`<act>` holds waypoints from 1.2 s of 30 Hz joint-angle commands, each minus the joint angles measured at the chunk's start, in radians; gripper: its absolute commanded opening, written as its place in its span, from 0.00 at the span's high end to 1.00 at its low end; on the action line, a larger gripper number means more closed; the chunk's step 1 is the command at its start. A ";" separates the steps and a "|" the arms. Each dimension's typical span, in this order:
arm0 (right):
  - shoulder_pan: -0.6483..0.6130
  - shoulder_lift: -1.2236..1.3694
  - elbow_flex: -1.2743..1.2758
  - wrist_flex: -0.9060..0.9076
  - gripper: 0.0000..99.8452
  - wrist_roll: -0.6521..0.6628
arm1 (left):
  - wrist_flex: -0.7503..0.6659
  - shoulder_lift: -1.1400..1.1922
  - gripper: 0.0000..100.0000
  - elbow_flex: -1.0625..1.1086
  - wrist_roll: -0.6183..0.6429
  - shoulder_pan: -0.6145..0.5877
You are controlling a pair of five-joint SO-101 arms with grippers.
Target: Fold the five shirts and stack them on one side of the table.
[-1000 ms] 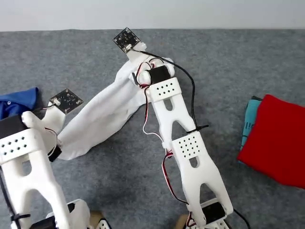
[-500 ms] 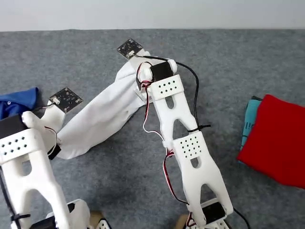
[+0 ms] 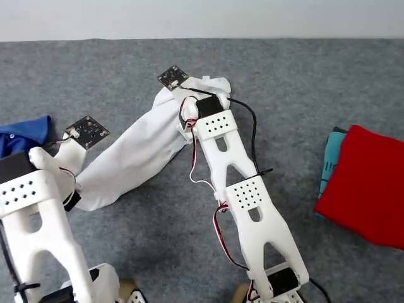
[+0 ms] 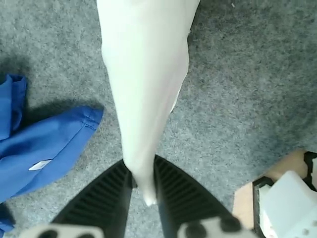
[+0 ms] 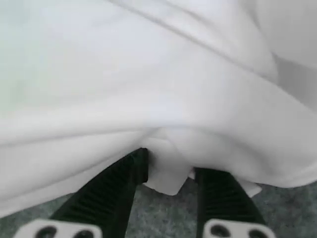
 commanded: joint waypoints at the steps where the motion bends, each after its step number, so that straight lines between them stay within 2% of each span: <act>1: -0.001 -0.025 -0.043 -0.007 1.00 -0.008 | -0.011 -0.028 1.00 0.001 0.002 -0.005; 2: 0.001 -0.042 -0.044 0.013 0.98 -0.008 | -0.011 -0.028 1.00 0.001 0.002 -0.005; 10: 0.025 -0.302 -0.040 0.234 0.99 -0.008 | -0.011 -0.028 1.00 0.001 0.002 -0.005; 17: 0.071 -0.473 0.015 0.242 0.99 -0.008 | -0.011 -0.034 1.00 -0.002 0.002 -0.005; 21: 0.081 -0.633 0.241 0.242 0.99 -0.008 | -0.008 -0.035 1.00 -0.005 0.002 -0.006; 30: 0.091 -1.038 1.036 0.236 0.99 -0.008 | -0.005 -0.037 1.00 -0.007 0.002 -0.008; 34: 0.094 -1.102 1.218 0.236 0.99 -0.006 | -0.005 -0.037 1.00 -0.008 0.002 -0.008; 36: 0.101 -1.127 1.250 0.237 0.96 -0.009 | -0.003 -0.037 1.00 -0.008 0.002 -0.005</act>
